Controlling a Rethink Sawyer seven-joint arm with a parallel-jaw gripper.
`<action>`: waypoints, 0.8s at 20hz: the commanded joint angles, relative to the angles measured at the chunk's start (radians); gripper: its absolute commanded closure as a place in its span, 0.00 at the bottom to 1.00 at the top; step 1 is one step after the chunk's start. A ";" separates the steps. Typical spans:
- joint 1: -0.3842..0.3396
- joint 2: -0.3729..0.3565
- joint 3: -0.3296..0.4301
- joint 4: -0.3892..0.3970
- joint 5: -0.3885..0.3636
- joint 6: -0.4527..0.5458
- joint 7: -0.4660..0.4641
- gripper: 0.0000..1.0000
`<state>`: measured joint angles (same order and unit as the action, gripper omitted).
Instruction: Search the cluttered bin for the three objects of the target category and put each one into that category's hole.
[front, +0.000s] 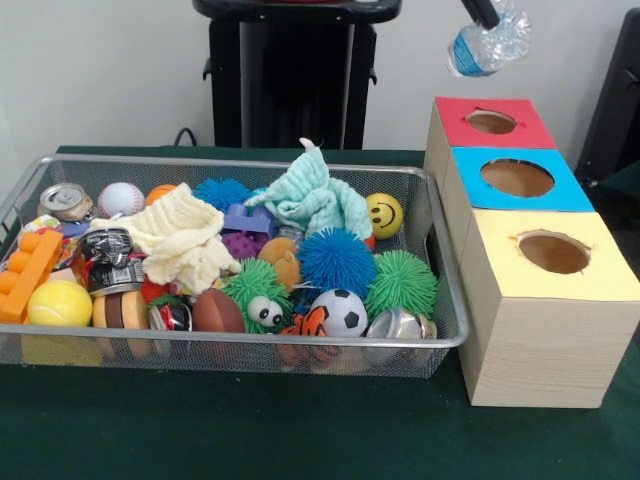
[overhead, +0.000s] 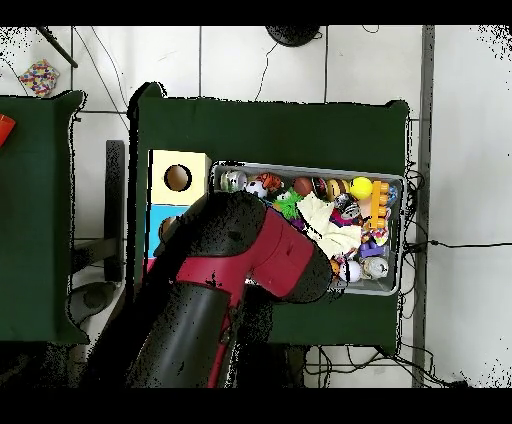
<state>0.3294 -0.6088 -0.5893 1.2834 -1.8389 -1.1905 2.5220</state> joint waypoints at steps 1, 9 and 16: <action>-0.032 0.010 0.142 0.050 0.100 0.080 -0.063 1.00; -0.050 0.010 0.166 0.070 0.162 0.118 -0.142 1.00; -0.052 0.028 0.169 0.067 0.173 0.145 -0.182 1.00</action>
<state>0.3092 -0.6082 -0.5678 1.2834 -1.7257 -1.1029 2.5220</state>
